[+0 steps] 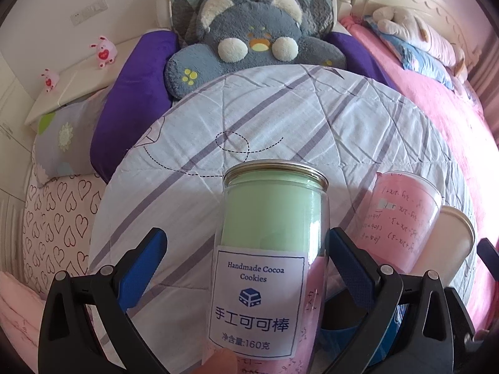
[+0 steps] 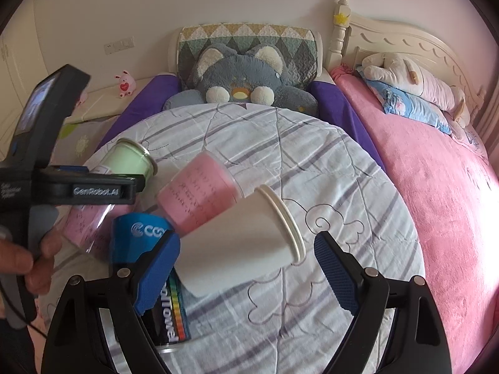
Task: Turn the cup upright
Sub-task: 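Reach the left tool to the lying cookie jar and close on it, then lift the cookie jar off the quilt with the left tool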
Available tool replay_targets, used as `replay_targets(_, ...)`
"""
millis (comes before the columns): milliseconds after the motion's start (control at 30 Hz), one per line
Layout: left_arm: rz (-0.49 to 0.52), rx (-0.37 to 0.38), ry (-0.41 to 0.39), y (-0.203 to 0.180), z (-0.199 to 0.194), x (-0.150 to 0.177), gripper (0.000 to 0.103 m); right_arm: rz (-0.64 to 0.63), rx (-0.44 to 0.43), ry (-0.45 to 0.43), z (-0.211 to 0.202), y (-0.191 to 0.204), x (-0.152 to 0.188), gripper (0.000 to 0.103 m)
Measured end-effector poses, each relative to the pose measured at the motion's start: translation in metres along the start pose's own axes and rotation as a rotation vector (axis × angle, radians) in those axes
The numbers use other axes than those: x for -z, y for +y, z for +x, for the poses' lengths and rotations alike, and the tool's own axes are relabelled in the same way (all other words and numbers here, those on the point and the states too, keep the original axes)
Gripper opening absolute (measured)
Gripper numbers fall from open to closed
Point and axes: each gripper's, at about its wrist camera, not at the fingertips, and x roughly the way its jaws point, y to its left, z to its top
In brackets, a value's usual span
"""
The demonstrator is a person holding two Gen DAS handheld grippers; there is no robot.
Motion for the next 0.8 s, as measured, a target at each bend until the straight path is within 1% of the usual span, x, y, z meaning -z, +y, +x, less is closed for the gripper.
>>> replay_targets(233,-0.006,0.016,0.0,0.001,0.004,-0.002,0.103,-0.006,0.0,0.023,0.022,0.003,-0.012,0.089)
replay_targets(267,-0.007,0.024,0.001,0.001,0.004,-0.003,0.1,-0.006,-0.001,0.023,0.022,0.002,-0.013,0.089)
replay_targets(333,-0.004,0.039,0.005,0.001,0.004,-0.002,0.09,-0.005,-0.005,0.022,0.024,0.002,-0.015,0.089)
replay_targets(400,-0.004,0.056,0.015,0.0,0.004,-0.003,0.072,-0.003,-0.005,0.019,0.023,0.001,-0.015,0.089)
replay_targets(533,-0.002,0.052,0.012,-0.004,0.001,-0.003,0.072,0.007,-0.004,0.012,0.02,-0.003,-0.016,0.089)
replay_targets(667,-0.025,0.083,0.007,0.002,-0.006,0.001,0.072,0.014,-0.003,0.002,0.015,-0.005,-0.017,0.089)
replay_targets(800,-0.04,0.093,-0.022,0.008,-0.021,0.007,0.072,0.011,-0.013,-0.003,0.009,-0.002,-0.015,0.089)
